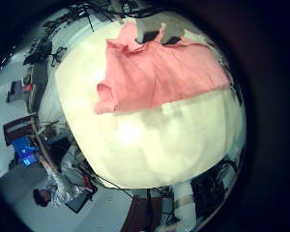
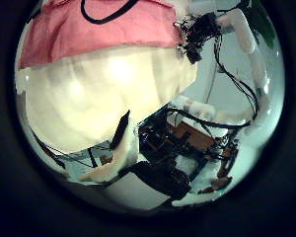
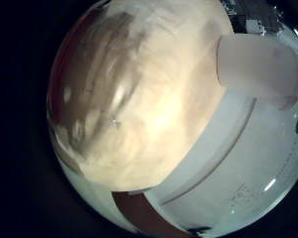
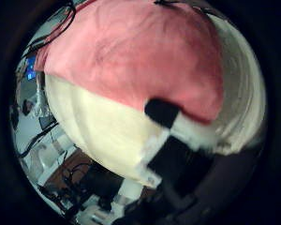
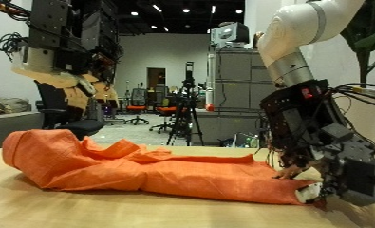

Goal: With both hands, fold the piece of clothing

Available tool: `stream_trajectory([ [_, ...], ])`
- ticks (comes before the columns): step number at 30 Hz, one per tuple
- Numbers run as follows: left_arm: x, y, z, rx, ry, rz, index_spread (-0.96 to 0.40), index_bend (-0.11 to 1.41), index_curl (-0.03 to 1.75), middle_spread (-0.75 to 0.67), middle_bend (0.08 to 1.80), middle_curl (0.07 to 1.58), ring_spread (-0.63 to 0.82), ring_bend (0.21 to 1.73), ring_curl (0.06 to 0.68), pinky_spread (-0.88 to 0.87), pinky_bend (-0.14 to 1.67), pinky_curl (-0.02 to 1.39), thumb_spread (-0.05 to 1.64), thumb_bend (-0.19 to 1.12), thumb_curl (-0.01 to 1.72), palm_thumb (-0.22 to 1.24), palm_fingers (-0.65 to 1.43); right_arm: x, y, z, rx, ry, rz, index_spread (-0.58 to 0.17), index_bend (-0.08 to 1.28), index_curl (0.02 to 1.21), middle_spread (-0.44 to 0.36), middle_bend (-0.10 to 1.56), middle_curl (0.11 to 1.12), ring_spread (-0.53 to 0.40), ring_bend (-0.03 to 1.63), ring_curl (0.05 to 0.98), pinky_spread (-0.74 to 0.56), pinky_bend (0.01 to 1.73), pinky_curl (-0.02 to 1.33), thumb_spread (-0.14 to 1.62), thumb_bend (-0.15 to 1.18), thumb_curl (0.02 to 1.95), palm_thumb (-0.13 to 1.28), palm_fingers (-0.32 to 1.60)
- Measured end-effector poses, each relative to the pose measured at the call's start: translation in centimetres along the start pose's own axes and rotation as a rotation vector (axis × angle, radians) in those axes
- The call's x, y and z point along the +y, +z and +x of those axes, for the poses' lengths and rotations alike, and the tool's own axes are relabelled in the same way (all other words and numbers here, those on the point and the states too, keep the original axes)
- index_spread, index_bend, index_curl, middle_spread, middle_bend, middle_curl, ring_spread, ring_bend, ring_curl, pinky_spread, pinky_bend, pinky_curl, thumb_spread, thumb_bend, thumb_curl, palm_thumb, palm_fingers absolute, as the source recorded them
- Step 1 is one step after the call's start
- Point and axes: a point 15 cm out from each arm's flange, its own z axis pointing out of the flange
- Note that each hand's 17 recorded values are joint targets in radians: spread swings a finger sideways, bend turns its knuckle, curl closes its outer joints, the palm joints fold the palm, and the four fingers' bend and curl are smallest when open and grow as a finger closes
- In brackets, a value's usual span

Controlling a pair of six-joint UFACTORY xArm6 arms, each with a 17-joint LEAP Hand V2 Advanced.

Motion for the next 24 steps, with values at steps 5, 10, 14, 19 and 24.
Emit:
stream_trajectory([
  [5,-0.6,-0.2,-0.6,-0.001,-0.004,0.000,0.14,0.15,0.27,0.48,0.17,0.20,0.60,0.39,0.209,0.58,0.23,0.32,1.13,-0.02,0.30,0.41,-0.06,0.4,0.3,0.5,0.009,-0.006,-0.012,-0.409,0.48,0.47,-0.239,0.68,0.50,-0.333,0.86,0.371,-0.49,0.68,0.33,0.93,0.01,0.33,0.60,1.54],
  [10,-1.1,-0.2,-1.0,0.008,-0.008,-0.013,0.14,0.16,0.27,0.48,0.17,0.20,0.60,0.39,0.211,0.58,0.23,0.32,1.13,-0.02,0.30,0.40,-0.06,1.5,1.0,2.0,-0.006,0.021,-0.027,-0.340,0.79,0.60,-0.193,0.93,0.59,-0.275,1.05,0.461,-0.48,0.90,0.44,0.92,0.11,0.44,0.92,1.50],
  [14,-1.3,-0.3,-1.2,0.008,-0.005,-0.021,0.14,0.16,0.28,0.47,0.17,0.20,0.60,0.39,0.212,0.58,0.23,0.32,1.13,-0.02,0.29,0.40,-0.06,3.5,1.0,4.9,-0.032,0.074,-0.019,-0.301,0.92,0.66,-0.166,1.06,0.65,-0.235,1.19,0.516,-0.42,1.06,0.51,0.92,0.14,0.51,1.03,1.41],
  [19,-0.9,-0.6,-2.1,0.017,-0.016,-0.021,0.14,0.16,0.28,0.47,0.17,0.20,0.60,0.39,0.213,0.57,0.23,0.32,1.14,-0.02,0.29,0.40,-0.06,8.2,1.9,6.5,-0.068,0.111,-0.033,-0.259,1.04,0.70,-0.141,1.19,0.69,-0.209,1.28,0.561,-0.35,1.18,0.58,0.93,0.14,0.58,1.07,1.29],
  [24,-0.6,-0.4,-3.4,0.028,-0.029,-0.025,0.14,0.16,0.28,0.47,0.17,0.20,0.60,0.39,0.213,0.57,0.23,0.32,1.15,-0.02,0.30,0.40,-0.06,10.5,0.4,9.5,-0.069,0.184,0.008,-0.233,1.10,0.72,-0.124,1.25,0.71,-0.202,1.32,0.586,-0.31,1.24,0.63,0.95,0.11,0.63,1.07,1.23],
])
